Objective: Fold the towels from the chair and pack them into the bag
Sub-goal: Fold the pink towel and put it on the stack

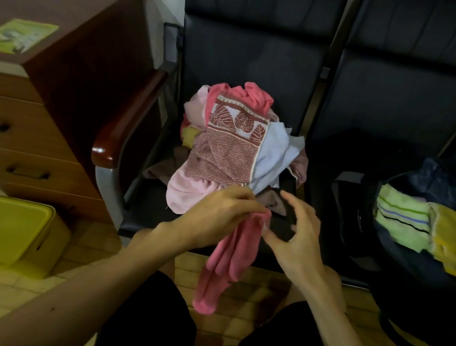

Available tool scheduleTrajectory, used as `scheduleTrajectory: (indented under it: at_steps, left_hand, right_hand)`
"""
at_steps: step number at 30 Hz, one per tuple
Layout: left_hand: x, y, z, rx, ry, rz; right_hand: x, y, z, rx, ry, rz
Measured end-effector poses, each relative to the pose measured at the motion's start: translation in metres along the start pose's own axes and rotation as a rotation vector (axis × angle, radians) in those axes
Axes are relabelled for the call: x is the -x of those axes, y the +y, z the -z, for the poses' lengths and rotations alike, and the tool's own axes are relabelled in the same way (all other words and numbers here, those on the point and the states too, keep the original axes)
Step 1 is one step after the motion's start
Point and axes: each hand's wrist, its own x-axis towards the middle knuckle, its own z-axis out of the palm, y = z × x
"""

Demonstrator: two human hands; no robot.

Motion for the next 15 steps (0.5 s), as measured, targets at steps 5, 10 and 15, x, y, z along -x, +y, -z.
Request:
scheduleTrajectory:
  at_steps: [5, 10, 15]
  left_hand:
    - [-0.009, -0.009, 0.018, 0.043, 0.030, 0.017]
    - [-0.010, -0.011, 0.035, 0.078, 0.059, 0.050]
    - [-0.013, -0.010, 0.045, 0.153, -0.036, 0.064]
  right_hand:
    - [-0.014, -0.002, 0.006, 0.070, -0.283, 0.022]
    - [-0.022, 0.002, 0.007, 0.003, -0.321, -0.018]
    - [-0.029, -0.008, 0.002, -0.191, -0.486, -0.001]
